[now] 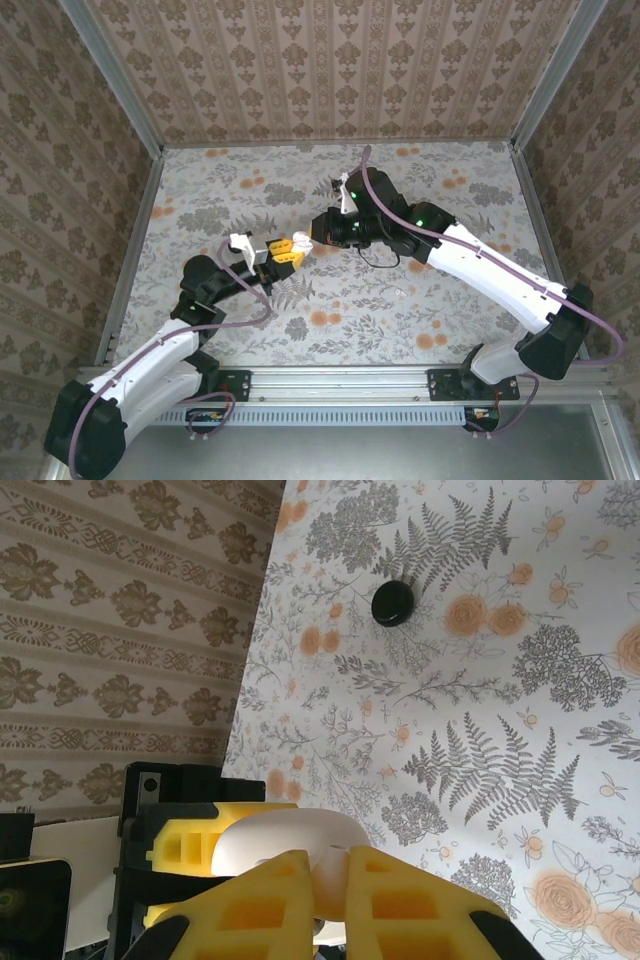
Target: Insert wireless bluetooth earbuds into charging case
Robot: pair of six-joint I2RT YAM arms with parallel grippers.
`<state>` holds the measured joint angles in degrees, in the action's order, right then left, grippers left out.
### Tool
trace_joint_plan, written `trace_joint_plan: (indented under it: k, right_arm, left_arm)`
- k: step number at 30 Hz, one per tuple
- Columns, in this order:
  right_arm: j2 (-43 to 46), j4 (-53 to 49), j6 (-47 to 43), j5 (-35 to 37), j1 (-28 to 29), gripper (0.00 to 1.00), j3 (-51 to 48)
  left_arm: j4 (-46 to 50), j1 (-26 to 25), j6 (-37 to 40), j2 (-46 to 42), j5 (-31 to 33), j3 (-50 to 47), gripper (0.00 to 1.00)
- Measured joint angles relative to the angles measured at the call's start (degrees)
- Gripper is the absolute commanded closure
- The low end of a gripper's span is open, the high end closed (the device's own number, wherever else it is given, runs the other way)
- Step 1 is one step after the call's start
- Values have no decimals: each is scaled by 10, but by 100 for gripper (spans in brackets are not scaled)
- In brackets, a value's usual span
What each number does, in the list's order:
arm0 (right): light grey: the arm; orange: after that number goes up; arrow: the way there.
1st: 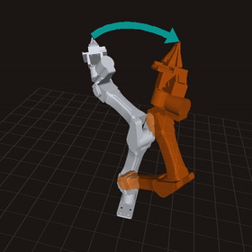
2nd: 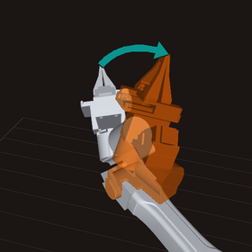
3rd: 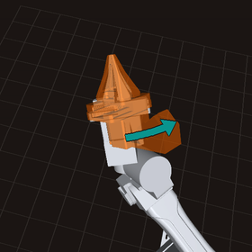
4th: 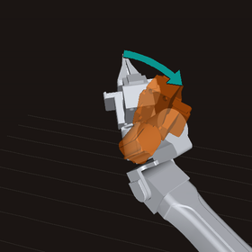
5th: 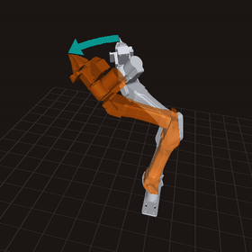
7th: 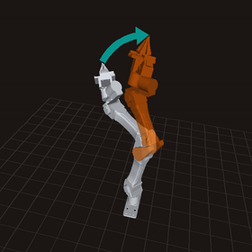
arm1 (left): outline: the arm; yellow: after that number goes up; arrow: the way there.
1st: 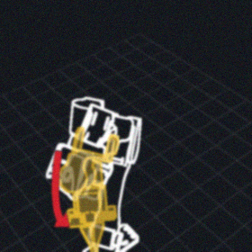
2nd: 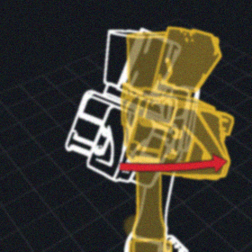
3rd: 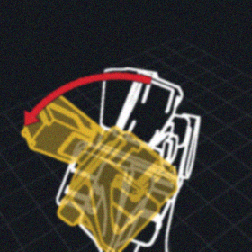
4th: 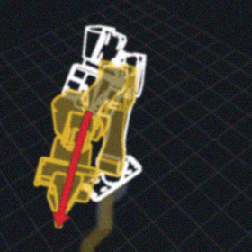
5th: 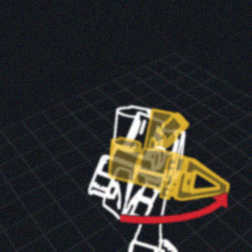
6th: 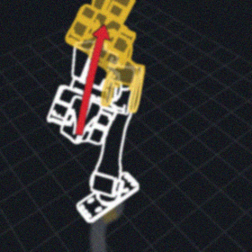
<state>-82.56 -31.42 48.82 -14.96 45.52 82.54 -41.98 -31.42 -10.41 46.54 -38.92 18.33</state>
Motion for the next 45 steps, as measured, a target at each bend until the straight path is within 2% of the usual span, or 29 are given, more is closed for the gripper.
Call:
trace_joint_plan:
  k: [6, 12, 21, 34, 45]
  right_arm:
    - [-1, 12, 16, -31, -13, 89, -1]
    - [0, 26, 31, -63, -24, 89, -8]
    - [0, -5, 15, -70, -29, 89, 3]
    - [-12, -31, -7, -78, -31, 87, 17]
    - [-16, -8, 5, -74, -31, 86, 10]
  left_arm:
    - [-15, 0, -5, 5, 5, -1, 100]
    - [-69, 0, -5, 22, 9, -16, 100]
    - [-121, 0, -3, 46, 1, -20, 100]
    - [-123, 0, -2, 53, -9, -21, 100]
    - [-119, 0, 2, 52, 4, -21, 100]
